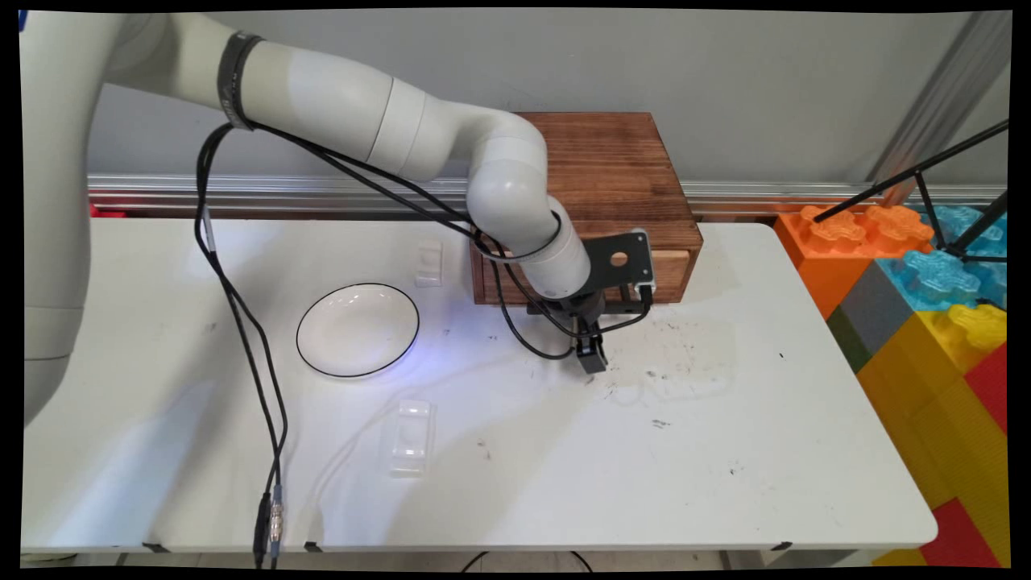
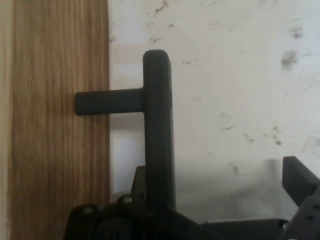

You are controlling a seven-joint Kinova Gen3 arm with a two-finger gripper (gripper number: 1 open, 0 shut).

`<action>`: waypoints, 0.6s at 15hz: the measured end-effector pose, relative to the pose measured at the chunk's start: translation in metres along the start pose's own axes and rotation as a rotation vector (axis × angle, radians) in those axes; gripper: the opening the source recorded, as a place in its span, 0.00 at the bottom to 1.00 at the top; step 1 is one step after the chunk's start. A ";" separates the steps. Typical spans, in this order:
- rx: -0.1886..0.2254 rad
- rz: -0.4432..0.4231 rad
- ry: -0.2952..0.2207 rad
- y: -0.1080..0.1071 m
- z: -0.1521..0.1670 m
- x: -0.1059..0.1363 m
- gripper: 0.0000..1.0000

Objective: Open the drawer

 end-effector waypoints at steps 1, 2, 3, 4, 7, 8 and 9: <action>-0.007 -0.011 0.001 0.003 0.000 0.000 1.00; -0.016 -0.021 0.003 0.007 -0.001 0.001 1.00; -0.026 -0.030 0.005 0.012 -0.001 0.002 1.00; -0.035 -0.039 0.007 0.015 -0.002 0.002 1.00; -0.064 -0.061 0.012 0.029 -0.004 0.005 1.00; -0.071 -0.066 0.013 0.033 -0.004 0.005 1.00; -0.083 -0.073 0.014 0.038 -0.004 0.006 1.00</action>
